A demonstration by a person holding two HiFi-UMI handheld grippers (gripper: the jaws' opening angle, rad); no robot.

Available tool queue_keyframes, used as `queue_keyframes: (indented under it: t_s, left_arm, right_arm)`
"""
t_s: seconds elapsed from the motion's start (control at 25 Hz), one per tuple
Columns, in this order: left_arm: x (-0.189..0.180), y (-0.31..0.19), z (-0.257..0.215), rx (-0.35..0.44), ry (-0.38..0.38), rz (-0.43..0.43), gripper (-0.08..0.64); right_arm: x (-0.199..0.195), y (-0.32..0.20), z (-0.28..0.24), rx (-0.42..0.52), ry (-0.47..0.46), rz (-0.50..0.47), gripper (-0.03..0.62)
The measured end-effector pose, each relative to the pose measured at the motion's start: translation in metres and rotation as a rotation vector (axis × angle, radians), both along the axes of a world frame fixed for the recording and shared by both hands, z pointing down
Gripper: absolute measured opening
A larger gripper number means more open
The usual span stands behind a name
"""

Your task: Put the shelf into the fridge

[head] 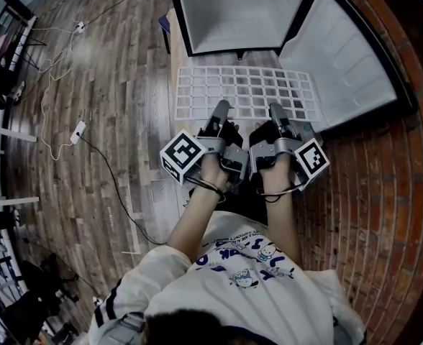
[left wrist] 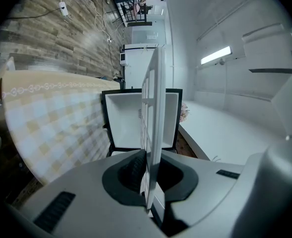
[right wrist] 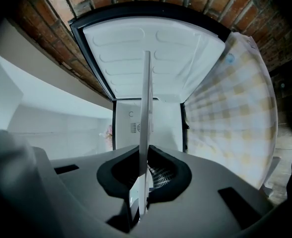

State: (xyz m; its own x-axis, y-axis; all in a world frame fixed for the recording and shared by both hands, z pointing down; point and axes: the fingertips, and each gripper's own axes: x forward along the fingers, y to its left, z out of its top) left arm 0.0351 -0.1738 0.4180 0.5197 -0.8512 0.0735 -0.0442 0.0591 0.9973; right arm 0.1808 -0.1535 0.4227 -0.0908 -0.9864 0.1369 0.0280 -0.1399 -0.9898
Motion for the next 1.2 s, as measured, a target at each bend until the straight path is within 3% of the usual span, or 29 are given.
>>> queue_keyframes:
  t_s: [0.44,1.2]
  left_arm:
    - [-0.0025,0.0026,0.0061,-0.007,0.003,-0.041,0.04]
    - [-0.0021,0.001,0.0086,-0.007,0.015,-0.031,0.04]
  right_arm:
    - [-0.0022,-0.004,0.0048,0.001,-0.001,-0.043,0.041]
    - [-0.0022,-0.0048,0.0056,0.005,0.003,-0.04,0.041]
